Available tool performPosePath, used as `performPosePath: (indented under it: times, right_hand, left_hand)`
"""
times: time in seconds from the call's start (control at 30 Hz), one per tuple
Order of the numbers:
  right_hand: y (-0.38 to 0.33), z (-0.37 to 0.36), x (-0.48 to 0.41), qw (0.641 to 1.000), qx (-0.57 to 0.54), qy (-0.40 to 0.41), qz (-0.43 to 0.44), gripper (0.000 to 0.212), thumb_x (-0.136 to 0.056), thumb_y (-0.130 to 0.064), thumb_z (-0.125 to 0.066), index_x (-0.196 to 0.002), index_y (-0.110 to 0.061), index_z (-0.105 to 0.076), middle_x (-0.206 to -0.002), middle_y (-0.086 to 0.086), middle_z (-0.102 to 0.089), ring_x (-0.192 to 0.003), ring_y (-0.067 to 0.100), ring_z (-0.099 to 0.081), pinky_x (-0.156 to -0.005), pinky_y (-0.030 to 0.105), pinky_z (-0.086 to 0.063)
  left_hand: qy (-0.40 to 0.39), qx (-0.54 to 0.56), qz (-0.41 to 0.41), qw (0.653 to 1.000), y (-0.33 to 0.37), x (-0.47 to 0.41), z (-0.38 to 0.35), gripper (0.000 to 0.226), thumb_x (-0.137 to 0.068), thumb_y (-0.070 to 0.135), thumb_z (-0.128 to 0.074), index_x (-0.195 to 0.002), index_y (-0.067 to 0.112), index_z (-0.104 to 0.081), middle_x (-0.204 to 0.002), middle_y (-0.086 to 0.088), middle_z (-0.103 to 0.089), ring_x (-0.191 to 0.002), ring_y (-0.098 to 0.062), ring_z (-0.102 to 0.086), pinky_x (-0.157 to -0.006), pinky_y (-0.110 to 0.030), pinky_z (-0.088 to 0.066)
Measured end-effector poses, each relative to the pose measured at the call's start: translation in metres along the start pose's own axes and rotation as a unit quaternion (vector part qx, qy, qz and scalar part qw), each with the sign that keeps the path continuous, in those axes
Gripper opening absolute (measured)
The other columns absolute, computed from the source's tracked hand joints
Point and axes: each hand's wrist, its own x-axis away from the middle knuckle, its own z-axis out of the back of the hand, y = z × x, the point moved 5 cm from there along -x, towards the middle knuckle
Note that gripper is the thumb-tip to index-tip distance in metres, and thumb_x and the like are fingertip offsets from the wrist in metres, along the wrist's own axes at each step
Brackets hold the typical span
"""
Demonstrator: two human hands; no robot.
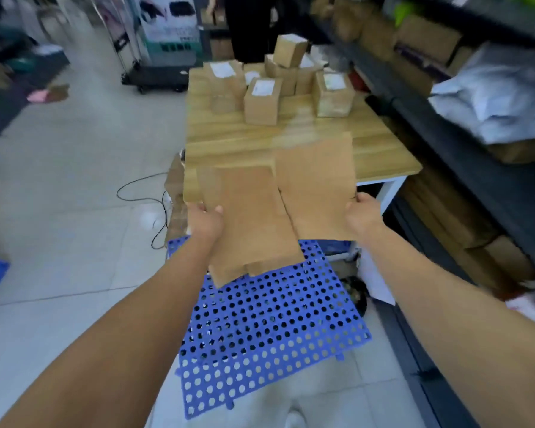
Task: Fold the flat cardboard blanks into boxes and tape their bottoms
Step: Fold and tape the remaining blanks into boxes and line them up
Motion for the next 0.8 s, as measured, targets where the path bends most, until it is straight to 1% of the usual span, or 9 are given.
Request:
performPosePath:
  times: [0.07,0.17,0.27,0.4,0.53,0.63,0.67,0.73,0.8]
  right_hand:
    - [-0.014,0.037,0.018,0.999,-0.024,0.044,0.015,0.019,-0.096,-0.003,-0.036,-0.086,-0.006,-0.052,-0.076,0.004,-0.05,-0.066,0.015,-0.044,-0.049,0.019,-0.032]
    - [-0.017,0.092,0.048,0.987,-0.069,0.144,0.03,0.019,-0.091,-0.004,-0.039,-0.091,0.002,-0.057,-0.082,0.009,-0.05,-0.079,0.02,-0.043,-0.066,0.026,-0.034]
    - [-0.002,0.14,0.089,0.97,-0.108,0.217,0.008,0.018,-0.089,-0.003,-0.036,-0.074,-0.005,-0.046,-0.073,0.005,-0.044,-0.069,0.016,-0.037,-0.058,0.025,-0.033]
    - [0.03,0.201,0.156,0.932,-0.148,0.33,-0.019,0.017,-0.09,-0.003,-0.035,-0.088,-0.004,-0.051,-0.076,0.006,-0.046,-0.069,0.016,-0.038,-0.047,0.021,-0.034]
    - [0.078,0.265,0.232,0.891,-0.157,0.421,-0.058,0.03,-0.088,-0.001,-0.036,-0.108,0.012,-0.055,-0.086,0.022,-0.053,-0.08,0.022,-0.04,-0.06,0.028,-0.033]
    - [0.113,0.312,0.299,0.857,-0.165,0.48,-0.091,0.032,-0.084,0.002,-0.034,-0.107,0.015,-0.052,-0.081,0.013,-0.045,-0.078,0.021,-0.036,-0.054,0.026,-0.026]
    - [0.126,0.327,0.322,0.842,-0.173,0.502,-0.097,0.035,-0.084,0.002,-0.034,-0.111,0.015,-0.052,-0.086,0.001,-0.041,-0.075,0.02,-0.035,-0.053,0.026,-0.025]
    - [0.152,0.355,0.368,0.812,-0.185,0.541,-0.113,0.038,-0.084,0.001,-0.033,-0.114,0.015,-0.051,-0.092,0.035,-0.047,-0.07,0.017,-0.033,-0.052,0.026,-0.024]
    - [0.177,0.38,0.415,0.783,-0.205,0.574,-0.123,0.038,-0.084,0.001,-0.033,-0.113,0.014,-0.053,-0.077,0.011,-0.044,-0.066,0.014,-0.031,-0.052,0.025,-0.026]
  left_hand:
    - [-0.032,-0.002,-0.028,0.999,0.028,0.01,-0.016,0.037,-0.09,0.022,-0.059,-0.121,0.004,-0.051,-0.122,-0.01,-0.058,-0.113,-0.029,-0.056,-0.097,-0.039,-0.045]
    - [-0.091,0.048,-0.064,0.993,0.062,0.038,-0.044,0.016,-0.091,0.015,-0.057,-0.102,0.012,-0.046,-0.108,-0.013,-0.06,-0.098,-0.026,-0.061,-0.087,-0.036,-0.049]
    - [-0.156,0.082,-0.082,0.981,0.086,0.08,-0.072,0.017,-0.093,0.009,-0.054,-0.104,0.014,-0.042,-0.088,-0.004,-0.054,-0.078,-0.018,-0.053,-0.071,-0.026,-0.041]
    - [-0.245,0.07,-0.134,0.958,0.102,0.141,-0.109,0.015,-0.091,0.007,-0.056,-0.102,0.015,-0.047,-0.094,-0.007,-0.056,-0.082,-0.019,-0.053,-0.059,-0.024,-0.042]
    - [-0.347,0.034,-0.146,0.926,0.097,0.217,-0.151,0.015,-0.092,0.01,-0.056,-0.104,0.009,-0.048,-0.095,-0.008,-0.056,-0.082,-0.023,-0.055,-0.072,-0.031,-0.044]
    - [-0.422,0.004,-0.164,0.892,0.088,0.289,-0.182,0.012,-0.093,0.013,-0.055,-0.101,0.011,-0.046,-0.104,-0.011,-0.056,-0.092,-0.025,-0.055,-0.084,-0.041,-0.048]
    - [-0.446,-0.005,-0.169,0.879,0.084,0.315,-0.192,0.013,-0.093,0.013,-0.054,-0.104,0.011,-0.047,-0.106,-0.011,-0.057,-0.094,-0.026,-0.056,-0.087,-0.042,-0.048]
    - [-0.489,-0.017,-0.18,0.854,0.074,0.371,-0.209,0.018,-0.093,0.015,-0.054,-0.11,0.01,-0.047,-0.109,-0.011,-0.057,-0.098,-0.027,-0.056,-0.088,-0.043,-0.048]
    - [-0.52,-0.029,-0.197,0.83,0.064,0.428,-0.222,0.018,-0.094,0.015,-0.054,-0.109,0.011,-0.046,-0.108,-0.009,-0.056,-0.096,-0.025,-0.055,-0.082,-0.038,-0.045]
